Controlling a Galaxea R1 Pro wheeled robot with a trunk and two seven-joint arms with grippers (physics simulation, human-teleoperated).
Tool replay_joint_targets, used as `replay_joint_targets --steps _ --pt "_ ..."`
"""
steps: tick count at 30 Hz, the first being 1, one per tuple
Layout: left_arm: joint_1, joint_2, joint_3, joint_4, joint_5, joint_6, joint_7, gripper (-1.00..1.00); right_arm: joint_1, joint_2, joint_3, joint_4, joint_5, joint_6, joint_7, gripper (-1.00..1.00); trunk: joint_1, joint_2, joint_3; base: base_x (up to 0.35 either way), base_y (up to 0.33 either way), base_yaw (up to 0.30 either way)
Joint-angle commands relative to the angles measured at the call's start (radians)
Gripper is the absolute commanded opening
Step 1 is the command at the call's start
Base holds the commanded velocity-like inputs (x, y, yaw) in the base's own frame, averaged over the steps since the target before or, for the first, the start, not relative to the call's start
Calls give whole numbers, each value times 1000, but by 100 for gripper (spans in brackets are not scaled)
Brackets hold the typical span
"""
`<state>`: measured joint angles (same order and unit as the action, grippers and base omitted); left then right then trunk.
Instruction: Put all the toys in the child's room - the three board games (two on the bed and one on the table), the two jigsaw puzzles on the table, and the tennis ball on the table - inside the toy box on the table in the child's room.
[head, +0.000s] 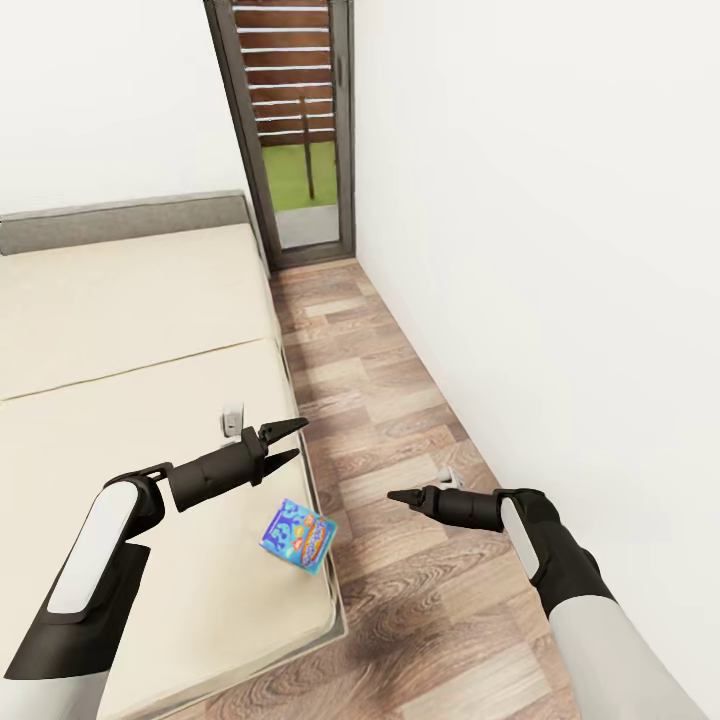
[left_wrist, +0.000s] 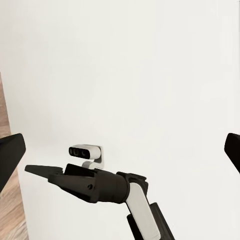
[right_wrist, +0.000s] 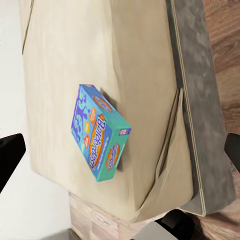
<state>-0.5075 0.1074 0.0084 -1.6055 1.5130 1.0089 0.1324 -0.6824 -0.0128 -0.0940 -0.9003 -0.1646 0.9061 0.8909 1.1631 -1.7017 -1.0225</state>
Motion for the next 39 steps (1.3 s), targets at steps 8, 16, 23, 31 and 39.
replay_joint_targets --steps 8,16,23,31,39 --pt "-1 0 1 -1 10 4 10 100 0 0 -1 0 -3 6 11 100 0 0 12 0 0 63" --pt "-1 0 1 -1 10 3 10 100 9 0 -1 1 -2 6 19 100 0 0 25 0 0 64" --pt "0 0 1 -1 10 2 8 100 14 -1 -1 1 -2 7 23 100 0 0 36 0 0 65" --pt "0 -1 1 -1 10 2 8 100 19 -3 -1 2 -2 8 27 100 0 0 49 0 0 62" --pt "0 -1 1 -1 10 2 11 100 25 -6 -2 3 -3 10 29 100 0 0 59 0 0 29"
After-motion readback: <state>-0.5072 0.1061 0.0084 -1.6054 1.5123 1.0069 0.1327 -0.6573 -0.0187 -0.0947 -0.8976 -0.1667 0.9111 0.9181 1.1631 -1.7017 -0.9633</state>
